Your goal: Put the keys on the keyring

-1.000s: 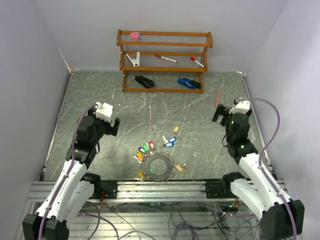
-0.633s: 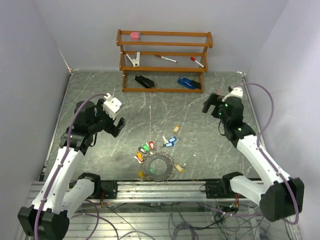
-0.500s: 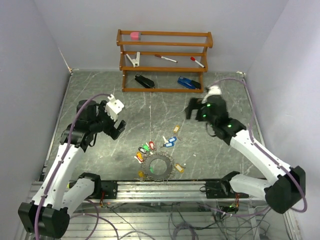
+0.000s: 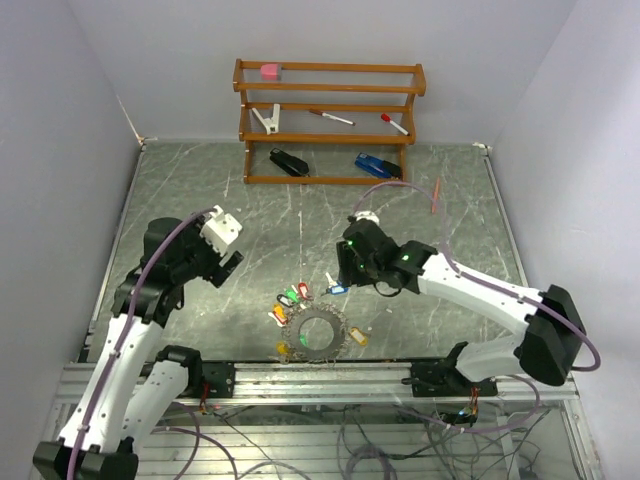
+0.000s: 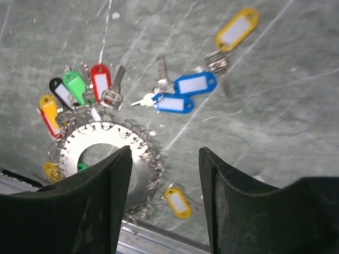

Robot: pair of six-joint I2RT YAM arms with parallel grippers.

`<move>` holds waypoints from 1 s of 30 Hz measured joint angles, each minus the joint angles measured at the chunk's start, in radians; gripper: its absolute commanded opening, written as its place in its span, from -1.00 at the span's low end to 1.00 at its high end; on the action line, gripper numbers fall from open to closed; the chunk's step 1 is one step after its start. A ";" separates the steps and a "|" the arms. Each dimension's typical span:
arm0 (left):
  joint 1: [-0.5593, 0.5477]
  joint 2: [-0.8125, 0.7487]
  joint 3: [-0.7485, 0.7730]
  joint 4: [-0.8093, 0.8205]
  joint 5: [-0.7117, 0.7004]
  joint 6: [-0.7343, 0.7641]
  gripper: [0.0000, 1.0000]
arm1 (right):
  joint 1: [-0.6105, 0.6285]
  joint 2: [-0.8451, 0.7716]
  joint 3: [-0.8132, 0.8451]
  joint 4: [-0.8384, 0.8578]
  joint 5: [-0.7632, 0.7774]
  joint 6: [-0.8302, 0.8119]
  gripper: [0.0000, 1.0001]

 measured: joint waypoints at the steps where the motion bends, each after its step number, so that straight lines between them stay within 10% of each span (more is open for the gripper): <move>1: 0.000 0.022 0.000 -0.001 -0.010 -0.004 0.83 | 0.016 0.018 0.000 0.000 0.000 0.020 0.01; 30: 0.000 0.015 -0.013 -0.030 -0.049 -0.019 0.83 | 0.154 0.435 0.153 0.033 -0.069 0.182 -0.17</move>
